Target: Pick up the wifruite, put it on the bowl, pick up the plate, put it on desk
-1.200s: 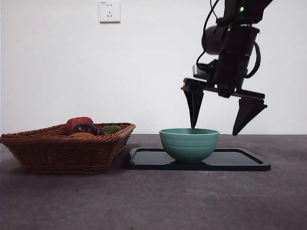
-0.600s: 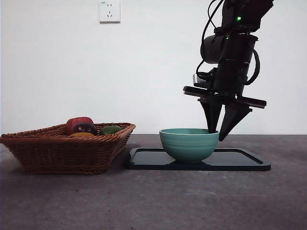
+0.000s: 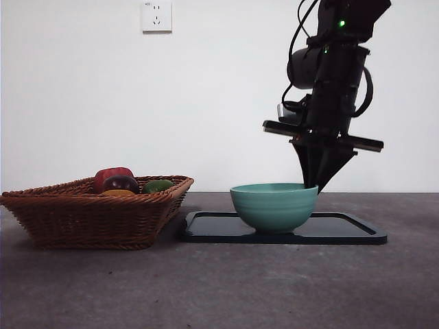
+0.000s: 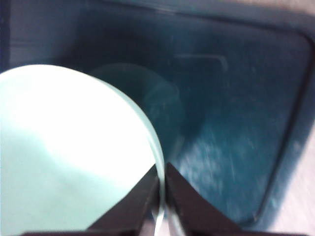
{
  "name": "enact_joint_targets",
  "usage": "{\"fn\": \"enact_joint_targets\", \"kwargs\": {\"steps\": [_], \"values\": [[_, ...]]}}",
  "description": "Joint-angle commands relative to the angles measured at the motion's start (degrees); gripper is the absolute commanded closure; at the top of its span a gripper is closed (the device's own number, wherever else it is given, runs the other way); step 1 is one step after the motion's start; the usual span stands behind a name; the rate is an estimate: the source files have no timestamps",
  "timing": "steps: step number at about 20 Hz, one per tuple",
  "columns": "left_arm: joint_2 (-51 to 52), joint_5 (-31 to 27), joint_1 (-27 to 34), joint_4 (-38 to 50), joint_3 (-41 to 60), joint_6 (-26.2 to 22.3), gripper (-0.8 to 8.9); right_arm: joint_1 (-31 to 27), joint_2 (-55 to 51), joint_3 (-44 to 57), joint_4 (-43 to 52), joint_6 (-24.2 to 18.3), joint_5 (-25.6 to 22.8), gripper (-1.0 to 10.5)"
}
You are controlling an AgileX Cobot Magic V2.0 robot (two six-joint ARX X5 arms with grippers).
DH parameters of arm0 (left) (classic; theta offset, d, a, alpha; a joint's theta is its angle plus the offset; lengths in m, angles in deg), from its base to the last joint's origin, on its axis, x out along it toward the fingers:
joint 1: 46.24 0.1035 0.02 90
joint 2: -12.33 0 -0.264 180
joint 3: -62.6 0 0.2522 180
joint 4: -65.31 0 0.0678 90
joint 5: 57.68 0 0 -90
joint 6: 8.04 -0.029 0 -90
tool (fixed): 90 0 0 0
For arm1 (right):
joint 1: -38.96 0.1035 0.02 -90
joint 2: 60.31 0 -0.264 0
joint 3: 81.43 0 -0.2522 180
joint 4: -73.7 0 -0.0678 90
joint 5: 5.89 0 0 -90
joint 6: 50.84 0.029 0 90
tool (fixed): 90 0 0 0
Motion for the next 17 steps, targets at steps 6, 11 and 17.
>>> {"fn": "enact_joint_targets", "kwargs": {"steps": [6,11,17], "values": [[-0.2,0.2,-0.5,0.6,-0.6,-0.7,2.19,1.0,-9.3,-1.4,-8.3,-4.9,-0.4,9.4],[-0.2,0.2,-0.5,0.6,-0.6,-0.7,2.19,4.6,-20.2,10.0,-6.9,-5.0,-0.1,9.4],[-0.2,0.2,-0.5,0.6,-0.6,-0.7,2.19,10.8,-26.3,24.7,0.2,-1.8,0.0,9.4]]}}
